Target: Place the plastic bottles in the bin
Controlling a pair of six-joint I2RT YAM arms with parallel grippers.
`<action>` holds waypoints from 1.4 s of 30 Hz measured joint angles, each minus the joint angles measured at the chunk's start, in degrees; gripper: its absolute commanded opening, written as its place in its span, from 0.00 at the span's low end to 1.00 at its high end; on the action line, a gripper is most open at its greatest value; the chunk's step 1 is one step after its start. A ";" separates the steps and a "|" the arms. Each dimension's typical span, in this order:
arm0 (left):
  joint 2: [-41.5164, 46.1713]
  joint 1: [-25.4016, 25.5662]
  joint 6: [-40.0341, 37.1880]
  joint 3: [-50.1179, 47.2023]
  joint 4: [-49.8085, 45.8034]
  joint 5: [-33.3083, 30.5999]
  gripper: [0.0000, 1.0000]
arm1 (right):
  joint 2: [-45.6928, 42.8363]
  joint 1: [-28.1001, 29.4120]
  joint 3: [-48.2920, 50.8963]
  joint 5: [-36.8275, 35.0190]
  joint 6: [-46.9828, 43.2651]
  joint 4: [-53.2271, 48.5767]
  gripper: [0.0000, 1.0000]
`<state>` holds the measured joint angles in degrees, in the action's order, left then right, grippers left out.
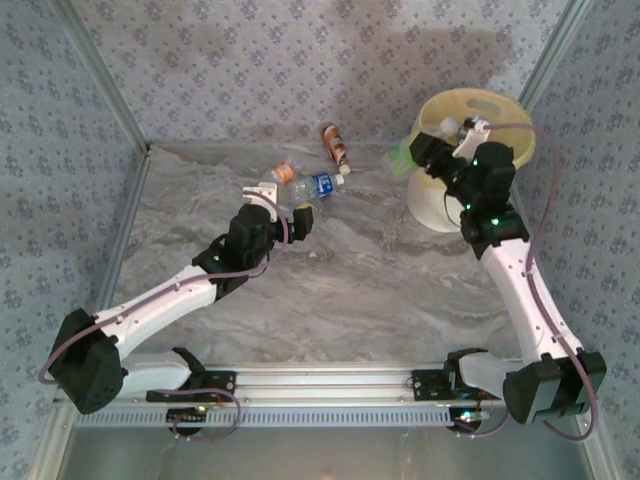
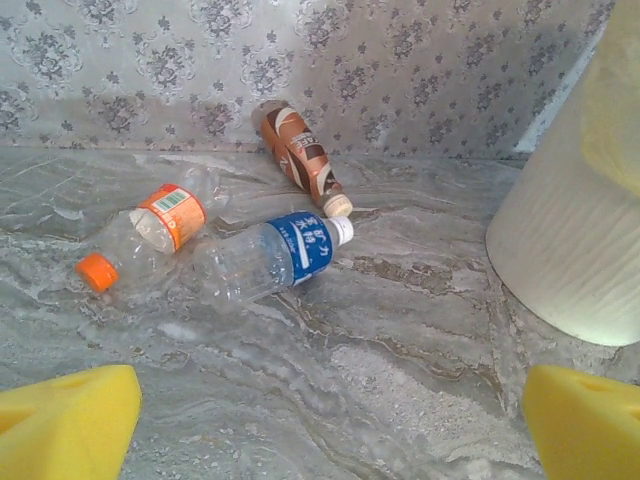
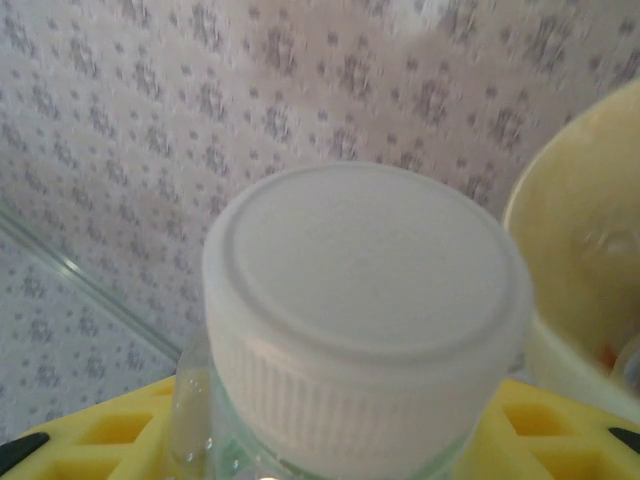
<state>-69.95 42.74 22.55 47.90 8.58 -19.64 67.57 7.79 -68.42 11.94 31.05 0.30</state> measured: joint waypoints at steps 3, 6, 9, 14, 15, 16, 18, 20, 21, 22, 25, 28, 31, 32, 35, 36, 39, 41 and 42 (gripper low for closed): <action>0.00 0.00 0.33 -0.07 -0.61 -0.76 0.98 | 2.64 -2.97 -4.31 -0.11 -0.85 -0.17 0.48; 0.00 0.00 0.70 -0.13 -1.16 -1.09 0.98 | 5.77 -6.71 -8.13 0.04 -1.29 -0.81 0.48; 0.00 0.00 0.74 -0.50 -1.29 -1.64 0.98 | 9.01 -9.97 -11.43 0.22 -2.38 -1.88 0.48; 0.00 -0.37 1.14 -1.66 -1.57 -2.29 0.98 | 14.97 -14.78 -17.29 0.48 -3.80 -4.59 0.48; 0.00 -0.37 1.18 -1.92 -1.57 -2.34 0.98 | 16.06 -15.74 -18.34 0.44 -4.15 -5.53 0.48; 0.00 -0.42 1.38 -2.14 -1.60 -2.49 0.98 | 16.98 -16.46 -19.30 0.26 -4.63 -6.58 0.48; 0.00 -0.44 1.60 -2.49 -1.84 -2.71 0.98 | 18.21 -17.44 -20.90 -0.52 -5.46 -8.63 0.48; 0.02 -0.44 1.70 -2.75 -2.03 -2.75 0.98 | 18.99 -18.23 -22.36 -1.70 -6.58 -11.30 0.49; 0.07 -0.44 1.79 -2.86 -2.19 -2.80 0.98 | 19.28 -18.64 -23.37 -2.25 -7.17 -13.22 0.49; 0.11 -0.44 1.81 -2.95 -2.38 -2.91 0.98 | 19.47 -18.97 -24.35 -2.89 -7.78 -15.04 0.50; 0.15 -0.66 2.01 -3.08 -2.54 -3.13 0.98 | 19.56 -19.69 -26.88 -5.60 -10.16 -20.15 0.50; 0.17 -0.76 2.21 -3.08 -2.58 -3.30 0.98 | 19.56 -20.15 -29.22 -9.35 -13.33 -25.18 0.51; 0.17 -0.87 2.34 -3.08 -2.60 -3.58 0.98 | 19.96 -20.20 -31.39 -13.20 -17.00 -30.23 0.51; 0.17 -0.94 2.47 -3.08 -2.58 -3.61 0.98 | 20.44 -20.20 -32.44 -14.40 -18.18 -31.93 0.51; 0.17 -1.18 2.67 -3.15 -2.58 -3.74 0.98 | 22.67 -20.20 -35.43 -17.25 -21.09 -35.32 0.52; 0.17 -1.25 2.73 -3.17 -2.60 -3.78 0.98 | 23.91 -20.15 -36.74 -18.23 -21.94 -36.20 0.54; 0.15 -1.49 3.08 -3.17 -2.60 -3.80 0.98 | 29.40 -19.54 -43.01 -20.87 -24.00 -40.28 0.76; 0.17 -1.49 3.10 -3.17 -2.69 -3.82 0.98 | 33.73 -18.82 -48.48 -22.64 -25.68 -43.25 0.87; 0.17 -1.49 3.13 -3.17 -2.82 -3.98 0.98 | 35.74 -18.32 -51.15 -23.19 -26.25 -44.59 0.90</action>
<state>-69.78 41.25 25.67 44.73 5.76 -23.62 103.31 -10.52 -119.57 -11.25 4.80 -44.29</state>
